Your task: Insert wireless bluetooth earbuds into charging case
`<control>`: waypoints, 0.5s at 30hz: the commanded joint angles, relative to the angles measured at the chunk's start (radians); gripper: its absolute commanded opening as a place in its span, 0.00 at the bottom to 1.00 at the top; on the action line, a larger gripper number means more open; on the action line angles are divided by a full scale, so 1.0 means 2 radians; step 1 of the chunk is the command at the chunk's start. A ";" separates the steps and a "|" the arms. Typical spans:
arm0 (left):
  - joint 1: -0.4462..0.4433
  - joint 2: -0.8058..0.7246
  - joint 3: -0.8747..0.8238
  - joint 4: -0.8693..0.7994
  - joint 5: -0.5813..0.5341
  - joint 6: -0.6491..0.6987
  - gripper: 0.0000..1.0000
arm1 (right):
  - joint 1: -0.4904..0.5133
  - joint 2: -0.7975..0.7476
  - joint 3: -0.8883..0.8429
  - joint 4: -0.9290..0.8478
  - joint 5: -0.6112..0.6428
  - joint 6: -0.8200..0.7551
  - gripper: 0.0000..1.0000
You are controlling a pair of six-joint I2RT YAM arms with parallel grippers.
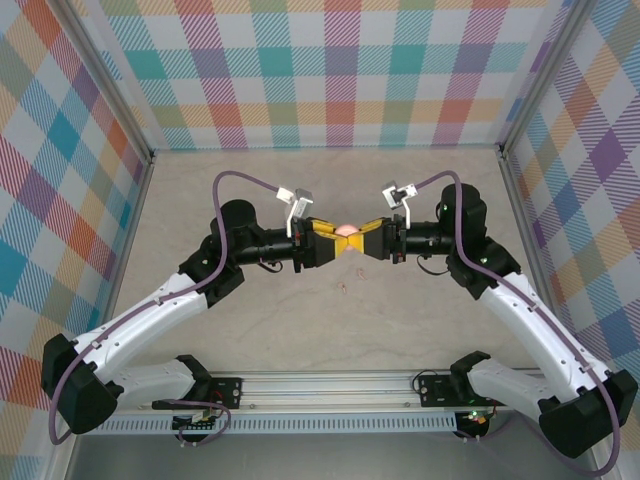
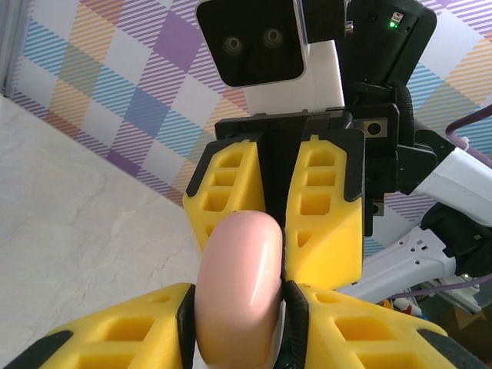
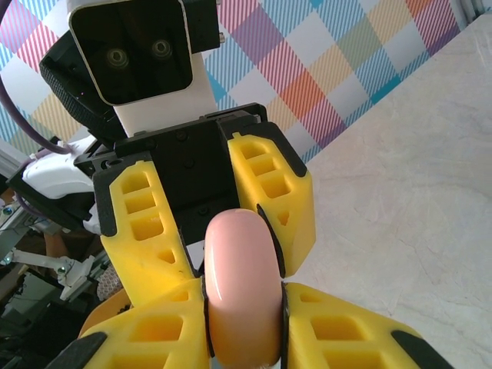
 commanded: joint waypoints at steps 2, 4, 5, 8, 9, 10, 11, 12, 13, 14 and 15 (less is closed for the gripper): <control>-0.008 -0.004 0.013 -0.008 0.018 0.014 0.40 | 0.004 -0.013 0.018 -0.002 0.011 -0.016 0.18; -0.008 -0.004 0.012 -0.010 0.018 0.013 0.43 | 0.004 -0.016 0.018 -0.002 0.012 -0.015 0.18; -0.008 -0.005 0.012 -0.011 0.018 0.014 0.44 | 0.004 -0.017 0.018 -0.002 0.011 -0.015 0.18; -0.008 -0.004 0.011 -0.010 0.020 0.014 0.44 | 0.004 -0.019 0.018 0.000 0.006 -0.014 0.18; -0.008 -0.003 0.011 -0.008 0.021 0.013 0.44 | 0.004 -0.018 0.018 0.001 0.003 -0.013 0.19; -0.008 -0.003 0.012 -0.004 0.023 0.011 0.44 | 0.004 -0.017 0.018 0.001 -0.001 -0.012 0.19; -0.009 -0.002 0.012 -0.001 0.025 0.009 0.44 | 0.004 -0.016 0.018 0.001 -0.003 -0.012 0.19; -0.008 -0.001 0.011 0.004 0.027 0.007 0.44 | 0.005 -0.016 0.018 0.001 -0.006 -0.011 0.19; -0.008 0.000 0.011 0.009 0.028 0.004 0.44 | 0.005 -0.015 0.018 0.000 -0.009 -0.012 0.19; -0.009 0.001 0.011 0.013 0.029 0.002 0.44 | 0.005 -0.014 0.018 0.001 -0.010 -0.012 0.19; -0.009 0.002 0.011 0.016 0.031 0.000 0.44 | 0.005 -0.014 0.017 0.001 -0.012 -0.012 0.20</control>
